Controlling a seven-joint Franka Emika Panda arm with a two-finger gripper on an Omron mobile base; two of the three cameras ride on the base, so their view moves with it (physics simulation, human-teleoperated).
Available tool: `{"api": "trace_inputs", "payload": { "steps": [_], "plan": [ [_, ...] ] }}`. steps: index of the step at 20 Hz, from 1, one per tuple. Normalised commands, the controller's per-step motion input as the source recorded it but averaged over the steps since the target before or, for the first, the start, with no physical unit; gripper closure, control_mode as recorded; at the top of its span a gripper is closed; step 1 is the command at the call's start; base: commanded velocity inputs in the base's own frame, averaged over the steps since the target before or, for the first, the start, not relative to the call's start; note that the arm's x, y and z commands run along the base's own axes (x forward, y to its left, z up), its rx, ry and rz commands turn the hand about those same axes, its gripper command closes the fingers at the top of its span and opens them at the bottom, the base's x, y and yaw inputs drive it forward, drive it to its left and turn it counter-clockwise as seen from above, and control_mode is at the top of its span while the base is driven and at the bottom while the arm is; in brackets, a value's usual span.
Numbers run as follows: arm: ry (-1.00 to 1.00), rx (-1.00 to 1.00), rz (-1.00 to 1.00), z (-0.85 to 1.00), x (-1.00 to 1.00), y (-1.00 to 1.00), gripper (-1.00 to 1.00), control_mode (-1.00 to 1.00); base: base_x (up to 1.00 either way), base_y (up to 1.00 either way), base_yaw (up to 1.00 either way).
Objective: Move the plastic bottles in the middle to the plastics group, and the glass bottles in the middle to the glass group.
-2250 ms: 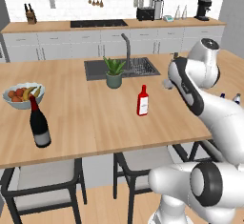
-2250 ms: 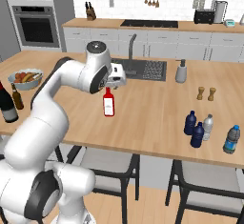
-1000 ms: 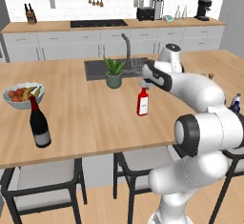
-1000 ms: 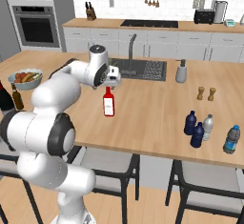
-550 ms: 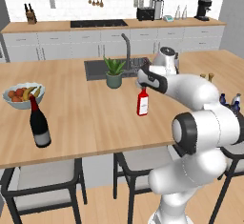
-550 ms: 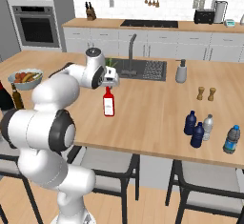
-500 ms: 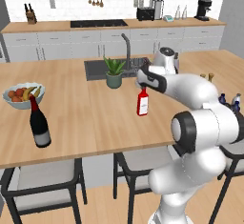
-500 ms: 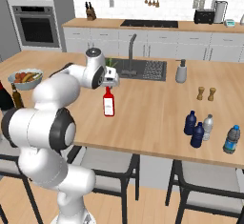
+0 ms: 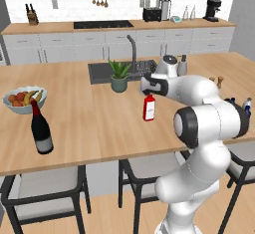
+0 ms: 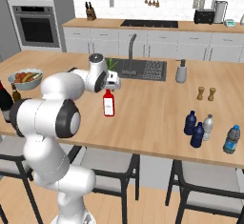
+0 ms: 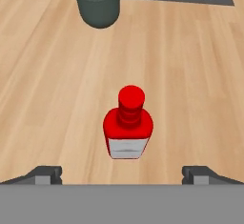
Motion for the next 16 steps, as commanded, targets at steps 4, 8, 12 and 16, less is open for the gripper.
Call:
{"api": "trace_inputs", "payload": {
  "steps": [4, 8, 12, 16],
  "plan": [
    [-0.04, 0.00, 0.00, -0.18, 0.31, 0.00, -1.00, -1.00, 0.00, 0.00, 0.00],
    [0.00, 0.00, 0.00, -0.11, 0.15, 0.00, -1.00, -1.00, 0.00, 0.00, 0.00],
    [0.00, 0.00, 0.00, -0.09, 0.03, 0.00, -1.00, -1.00, 0.00, 0.00, 0.00],
    [0.00, 0.00, 0.00, -0.19, 0.22, 0.00, -1.00, -1.00, 0.00, 0.00, 0.00]
  ]
}}
